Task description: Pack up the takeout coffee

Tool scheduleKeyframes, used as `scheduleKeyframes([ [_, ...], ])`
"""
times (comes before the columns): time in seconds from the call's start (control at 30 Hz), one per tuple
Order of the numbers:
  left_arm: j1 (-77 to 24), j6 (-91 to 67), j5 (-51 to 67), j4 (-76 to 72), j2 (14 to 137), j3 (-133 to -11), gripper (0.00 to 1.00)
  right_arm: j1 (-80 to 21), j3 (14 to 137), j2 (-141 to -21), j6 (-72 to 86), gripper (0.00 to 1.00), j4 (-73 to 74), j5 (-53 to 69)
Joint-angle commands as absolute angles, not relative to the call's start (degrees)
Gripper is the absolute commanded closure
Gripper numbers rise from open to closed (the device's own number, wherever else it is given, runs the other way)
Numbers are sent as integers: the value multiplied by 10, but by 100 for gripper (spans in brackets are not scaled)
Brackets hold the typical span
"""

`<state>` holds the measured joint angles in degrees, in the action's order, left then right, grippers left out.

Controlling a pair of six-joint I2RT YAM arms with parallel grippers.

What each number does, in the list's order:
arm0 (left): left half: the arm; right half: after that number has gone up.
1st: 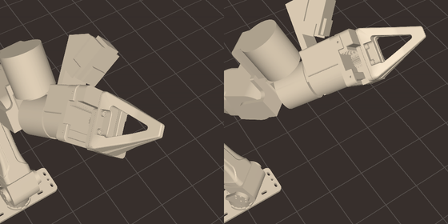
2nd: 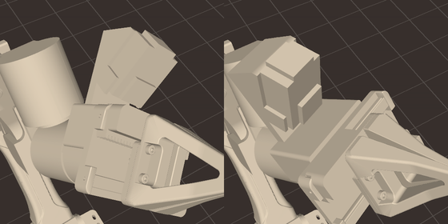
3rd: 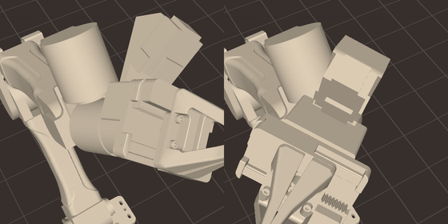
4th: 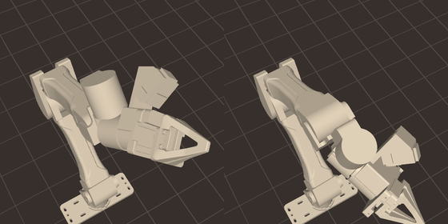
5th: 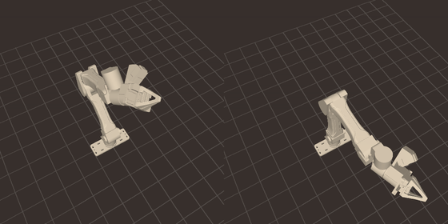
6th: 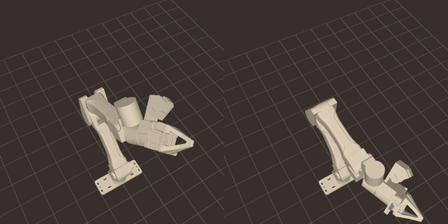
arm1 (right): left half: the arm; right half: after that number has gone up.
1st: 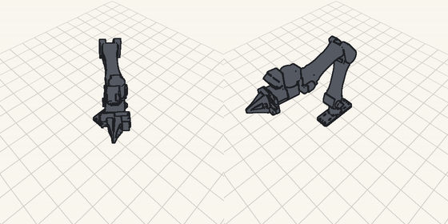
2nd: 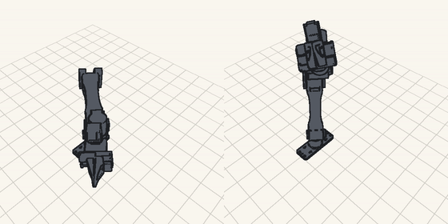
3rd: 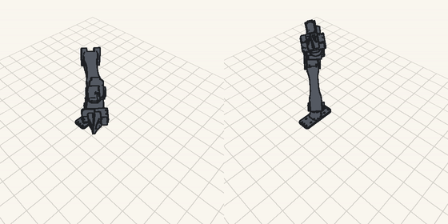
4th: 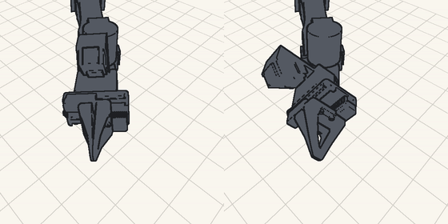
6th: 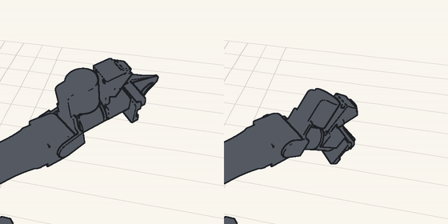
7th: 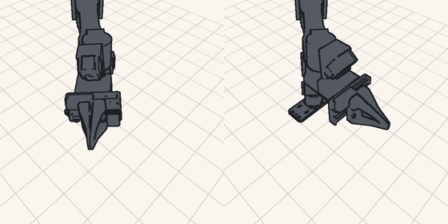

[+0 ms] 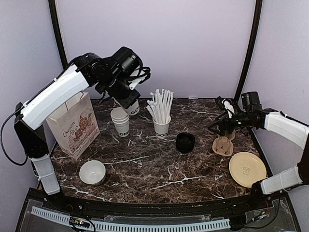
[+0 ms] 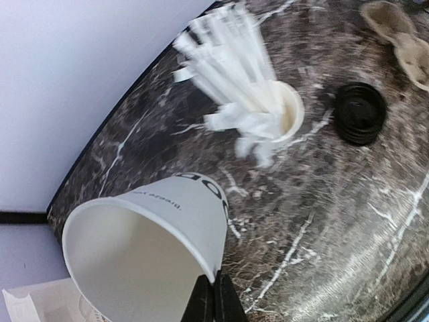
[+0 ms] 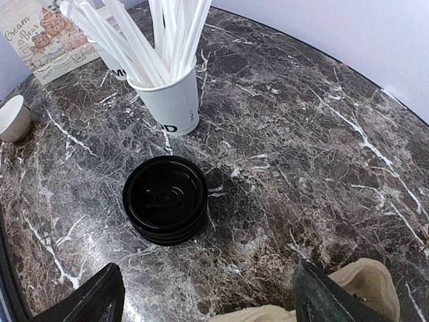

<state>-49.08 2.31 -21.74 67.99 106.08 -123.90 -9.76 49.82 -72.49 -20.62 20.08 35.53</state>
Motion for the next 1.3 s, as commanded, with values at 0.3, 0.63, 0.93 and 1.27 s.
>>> scheduleKeyframes([
  [0.3, -701, 129, -66, 644, 974, -1033, 100, -99, 574, -746, -231, 15, 270, 297],
  [0.63, -720, 164, -27, 533, 1074, -1008, 100, -104, 605, -771, -239, 26, 279, 261],
  [0.93, -727, 182, -54, 524, 1128, -1011, 100, -140, 622, -813, -249, 28, 306, 266],
  [1.27, -735, 180, -66, 531, 1138, -1014, 75, -163, 629, -836, -248, 29, 314, 277],
])
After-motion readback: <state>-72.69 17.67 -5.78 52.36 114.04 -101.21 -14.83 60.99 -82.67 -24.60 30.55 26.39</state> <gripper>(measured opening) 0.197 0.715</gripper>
